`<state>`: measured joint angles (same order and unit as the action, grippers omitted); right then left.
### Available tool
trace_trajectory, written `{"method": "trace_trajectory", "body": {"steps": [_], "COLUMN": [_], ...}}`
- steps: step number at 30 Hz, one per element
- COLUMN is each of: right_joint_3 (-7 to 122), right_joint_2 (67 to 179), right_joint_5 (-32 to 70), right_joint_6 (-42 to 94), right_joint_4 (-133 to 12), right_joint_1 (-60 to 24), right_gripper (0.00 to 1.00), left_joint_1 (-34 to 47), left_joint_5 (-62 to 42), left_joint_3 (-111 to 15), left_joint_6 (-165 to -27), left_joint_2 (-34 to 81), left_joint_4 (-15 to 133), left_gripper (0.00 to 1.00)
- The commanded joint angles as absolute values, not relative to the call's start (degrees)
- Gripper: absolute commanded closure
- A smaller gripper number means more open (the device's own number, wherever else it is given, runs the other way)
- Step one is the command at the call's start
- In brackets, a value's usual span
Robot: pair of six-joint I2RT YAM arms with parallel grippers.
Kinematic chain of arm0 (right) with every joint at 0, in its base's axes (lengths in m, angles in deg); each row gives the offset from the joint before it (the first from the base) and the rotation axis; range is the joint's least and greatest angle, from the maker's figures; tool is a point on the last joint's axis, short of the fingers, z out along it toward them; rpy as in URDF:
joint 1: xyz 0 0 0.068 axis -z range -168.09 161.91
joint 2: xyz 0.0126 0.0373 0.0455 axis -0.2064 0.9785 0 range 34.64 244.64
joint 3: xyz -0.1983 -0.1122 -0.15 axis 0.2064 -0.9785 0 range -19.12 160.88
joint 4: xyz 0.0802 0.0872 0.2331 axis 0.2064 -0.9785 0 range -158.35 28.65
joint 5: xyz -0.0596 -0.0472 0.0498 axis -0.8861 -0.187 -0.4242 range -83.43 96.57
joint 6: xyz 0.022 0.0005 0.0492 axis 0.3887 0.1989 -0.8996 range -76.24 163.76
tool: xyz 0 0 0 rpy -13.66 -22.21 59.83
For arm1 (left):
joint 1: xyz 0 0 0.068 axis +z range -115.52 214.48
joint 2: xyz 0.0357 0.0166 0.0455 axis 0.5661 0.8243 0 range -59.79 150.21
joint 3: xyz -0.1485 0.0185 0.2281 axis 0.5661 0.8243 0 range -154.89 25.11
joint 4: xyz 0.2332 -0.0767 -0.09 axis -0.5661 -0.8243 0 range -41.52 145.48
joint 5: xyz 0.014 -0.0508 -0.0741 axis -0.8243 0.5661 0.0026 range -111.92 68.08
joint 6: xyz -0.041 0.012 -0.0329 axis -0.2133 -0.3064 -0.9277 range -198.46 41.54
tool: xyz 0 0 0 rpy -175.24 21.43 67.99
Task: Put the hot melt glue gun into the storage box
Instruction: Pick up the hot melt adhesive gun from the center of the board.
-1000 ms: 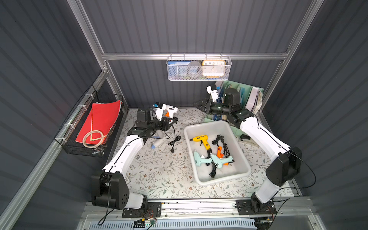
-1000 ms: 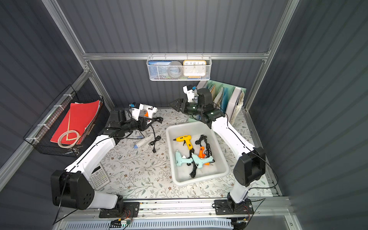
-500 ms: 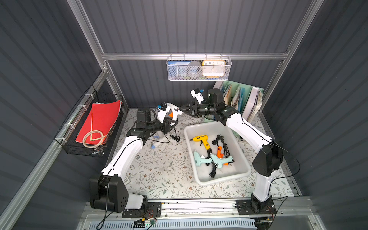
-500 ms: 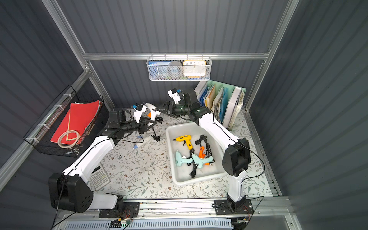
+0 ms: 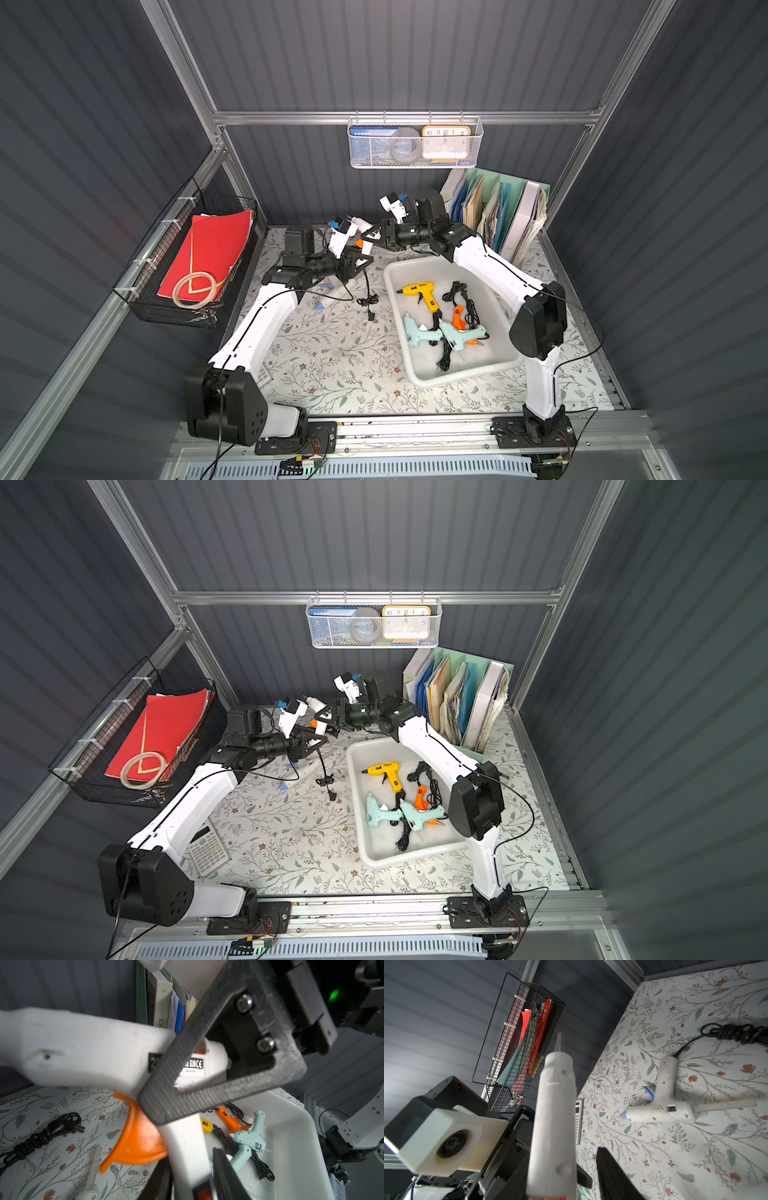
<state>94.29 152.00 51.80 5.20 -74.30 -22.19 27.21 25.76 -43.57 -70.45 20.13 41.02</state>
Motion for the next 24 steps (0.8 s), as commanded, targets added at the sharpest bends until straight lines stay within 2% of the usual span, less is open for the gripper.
{"method": "trace_trajectory", "body": {"steps": [1,3,4,5,7,8,18,24], "right_joint_3": [96.15,96.11,96.06,95.88,95.89,95.89,93.21,87.62], "right_joint_2": [152.06,151.62,151.29,150.82,149.62,148.9,138.38,127.57], "right_joint_5": [52.1,51.79,51.66,51.36,50.18,49.44,47.79,43.64], "right_joint_6": [5.79,5.96,6.04,6.32,7.36,7.82,8.65,12.51], "right_joint_4": [-74.59,-74.58,-74.55,-74.61,-75.1,-75.43,-75.09,-76.15], "right_joint_1": [-22.14,-22.18,-22.13,-22.13,-22.01,-21.78,-14.25,-11.53], "right_gripper": [0.72,0.86,0.93,0.99,1.0,1.0,1.0,1.0], "left_joint_1": [27.01,26.99,27.01,27.01,27.01,27.01,27.01,27.01], "left_joint_5": [27.06,26.47,26.41,26.39,26.17,25.38,16.28,1.44], "left_joint_3": [-45.37,-45.68,-45.93,-46.07,-46.34,-46.34,-42.29,-39.61], "left_joint_6": [-68.97,-69.04,-69.21,-69.4,-70.27,-70.86,-82.77,-89.7], "left_joint_2": [18.44,18.22,18.13,17.89,17.26,16.61,1.69,-6.23], "left_joint_4": [40.55,40.08,39.58,39.27,38.69,38.93,50.27,52.31], "left_gripper": [1.0,0.98,0.85,0.66,0.1,0.0,0.0,0.0]}}
